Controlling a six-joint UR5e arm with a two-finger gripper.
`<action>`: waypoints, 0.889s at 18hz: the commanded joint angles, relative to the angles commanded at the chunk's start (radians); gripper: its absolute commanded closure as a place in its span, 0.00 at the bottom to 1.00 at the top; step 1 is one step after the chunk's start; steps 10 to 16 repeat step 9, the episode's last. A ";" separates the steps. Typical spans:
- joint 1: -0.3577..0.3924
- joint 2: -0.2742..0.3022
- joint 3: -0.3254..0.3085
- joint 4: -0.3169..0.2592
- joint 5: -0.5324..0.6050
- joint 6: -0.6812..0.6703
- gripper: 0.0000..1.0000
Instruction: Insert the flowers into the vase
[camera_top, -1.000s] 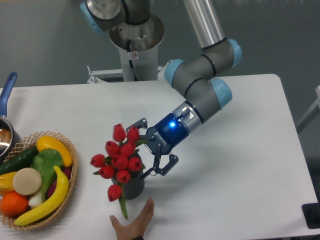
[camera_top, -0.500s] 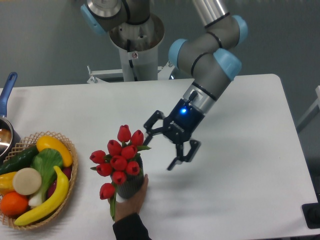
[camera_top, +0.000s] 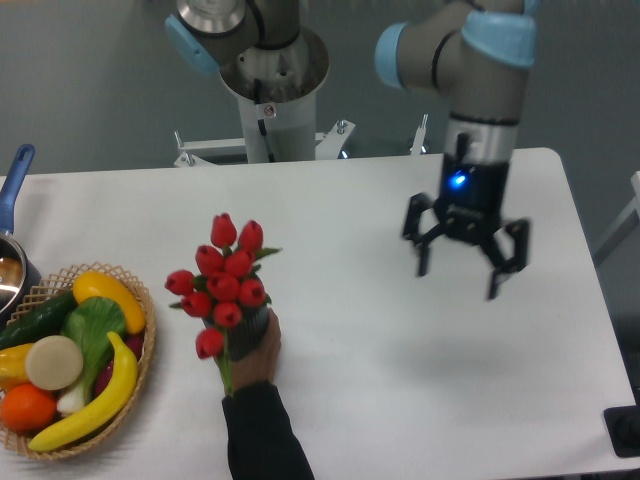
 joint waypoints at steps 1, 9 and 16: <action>0.003 0.008 0.015 -0.051 0.009 0.061 0.00; 0.043 0.041 0.049 -0.215 0.016 0.226 0.00; 0.043 0.041 0.049 -0.215 0.016 0.226 0.00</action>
